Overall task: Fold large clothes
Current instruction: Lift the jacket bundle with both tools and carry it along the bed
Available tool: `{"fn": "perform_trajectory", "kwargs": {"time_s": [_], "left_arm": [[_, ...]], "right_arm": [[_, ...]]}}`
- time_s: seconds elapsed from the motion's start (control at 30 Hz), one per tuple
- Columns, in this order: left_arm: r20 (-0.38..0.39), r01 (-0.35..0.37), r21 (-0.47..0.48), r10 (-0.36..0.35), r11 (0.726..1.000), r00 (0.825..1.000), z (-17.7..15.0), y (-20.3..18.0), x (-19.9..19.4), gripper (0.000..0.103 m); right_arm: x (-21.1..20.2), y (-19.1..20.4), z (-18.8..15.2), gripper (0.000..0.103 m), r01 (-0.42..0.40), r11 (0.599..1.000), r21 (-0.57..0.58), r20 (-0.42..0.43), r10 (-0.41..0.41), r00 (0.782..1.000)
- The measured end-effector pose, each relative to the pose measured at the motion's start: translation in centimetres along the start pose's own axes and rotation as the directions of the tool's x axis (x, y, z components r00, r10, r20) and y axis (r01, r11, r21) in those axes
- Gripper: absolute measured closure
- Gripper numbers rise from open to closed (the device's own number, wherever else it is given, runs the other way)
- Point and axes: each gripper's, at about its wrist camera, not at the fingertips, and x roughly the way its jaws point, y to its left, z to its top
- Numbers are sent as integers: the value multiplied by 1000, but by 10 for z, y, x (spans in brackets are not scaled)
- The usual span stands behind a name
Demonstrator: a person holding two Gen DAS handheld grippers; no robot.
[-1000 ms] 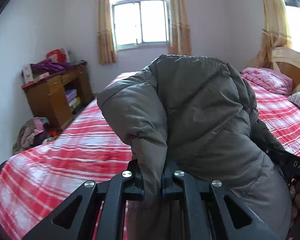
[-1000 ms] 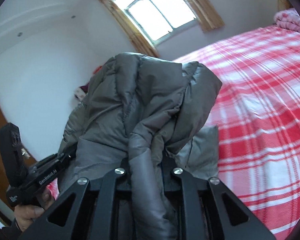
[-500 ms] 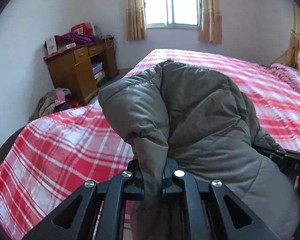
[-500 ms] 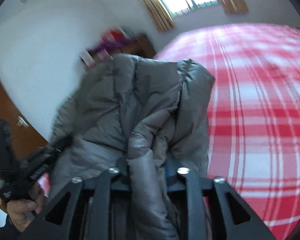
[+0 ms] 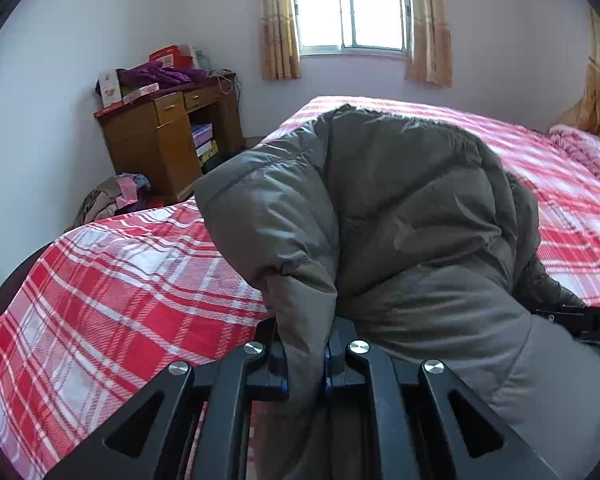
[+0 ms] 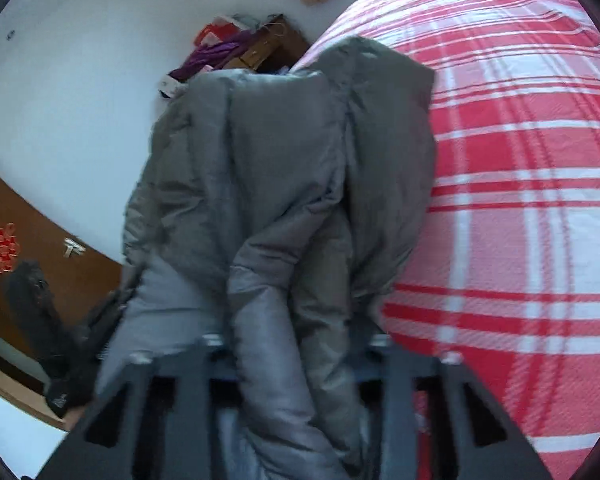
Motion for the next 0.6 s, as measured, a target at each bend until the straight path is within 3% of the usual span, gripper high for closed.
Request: {"fn": "perform_trajectory", "kwargs": {"time_s": [0.17,0.3,0.5,0.6], "left_arm": [[76,-13,-24,15,1000,997,18,28,-46,92],[109,-43,-24,45,999,993,27,53,-72,92],[47,-92,-54,95,994,994,17,89,-53,92],[-42,-112,-83,109,990,993,2,103,-28,80]], "right_arm": [[-11,25,-1,85,-42,998,-40,56,44,997],[-17,81,9,86,-94,985,-146,94,108,990],[13,128,24,86,-62,965,-254,60,79,995],[43,132,15,85,-35,969,-246,-3,35,999]]}}
